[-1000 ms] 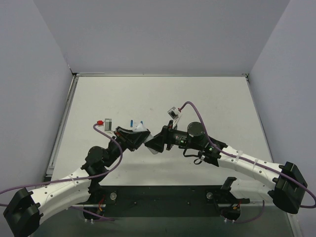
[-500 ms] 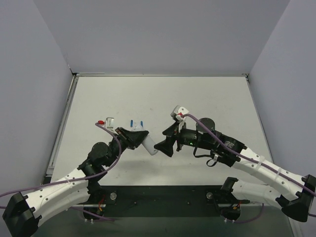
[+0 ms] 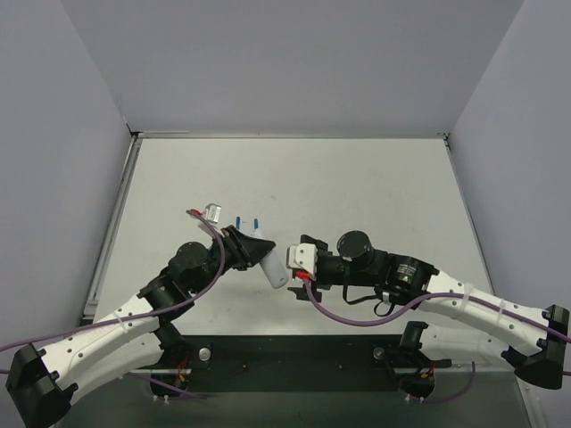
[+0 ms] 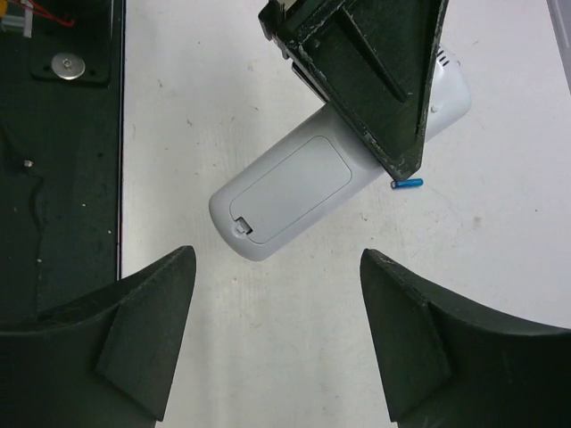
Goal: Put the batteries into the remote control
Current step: Remove the battery cover from the remote control.
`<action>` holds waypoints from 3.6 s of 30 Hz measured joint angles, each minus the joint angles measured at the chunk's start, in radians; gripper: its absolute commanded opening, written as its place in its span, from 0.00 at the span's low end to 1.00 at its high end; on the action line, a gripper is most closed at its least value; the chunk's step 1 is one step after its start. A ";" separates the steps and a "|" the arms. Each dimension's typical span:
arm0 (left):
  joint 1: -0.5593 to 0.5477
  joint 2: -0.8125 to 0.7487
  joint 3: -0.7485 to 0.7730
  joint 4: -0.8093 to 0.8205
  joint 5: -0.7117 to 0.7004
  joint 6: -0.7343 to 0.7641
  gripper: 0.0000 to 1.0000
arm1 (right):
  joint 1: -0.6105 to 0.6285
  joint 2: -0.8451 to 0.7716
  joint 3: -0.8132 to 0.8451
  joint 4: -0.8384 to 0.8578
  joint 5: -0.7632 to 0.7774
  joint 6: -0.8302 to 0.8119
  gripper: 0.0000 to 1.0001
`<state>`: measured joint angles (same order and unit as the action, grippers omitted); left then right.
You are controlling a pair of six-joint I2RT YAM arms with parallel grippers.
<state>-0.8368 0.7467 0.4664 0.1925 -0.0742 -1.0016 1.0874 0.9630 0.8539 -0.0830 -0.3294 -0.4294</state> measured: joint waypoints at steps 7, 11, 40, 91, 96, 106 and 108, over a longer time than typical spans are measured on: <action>0.000 0.002 0.013 -0.044 0.028 -0.011 0.00 | 0.000 0.045 -0.005 0.005 -0.014 -0.127 0.57; 0.000 0.005 0.027 -0.060 0.034 -0.013 0.00 | 0.002 0.062 -0.005 0.005 -0.027 -0.161 0.57; 0.001 0.023 0.031 -0.069 0.054 -0.031 0.00 | 0.021 0.108 -0.005 0.027 -0.043 -0.197 0.43; 0.019 0.066 0.129 -0.284 0.055 0.081 0.00 | 0.029 0.051 -0.085 0.224 0.154 -0.226 0.20; 0.023 0.044 0.059 -0.240 0.026 0.050 0.00 | 0.029 0.051 -0.084 0.214 0.151 -0.166 0.51; 0.027 -0.016 -0.081 -0.129 -0.058 -0.012 0.00 | 0.027 0.094 0.027 0.113 0.143 0.299 0.62; 0.027 -0.028 -0.090 -0.113 -0.072 -0.018 0.00 | 0.027 0.124 0.066 0.088 0.145 0.394 0.62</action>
<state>-0.8097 0.7189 0.3767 0.0792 -0.1467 -1.0191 1.1141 1.0870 0.9203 0.0051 -0.1848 -0.0353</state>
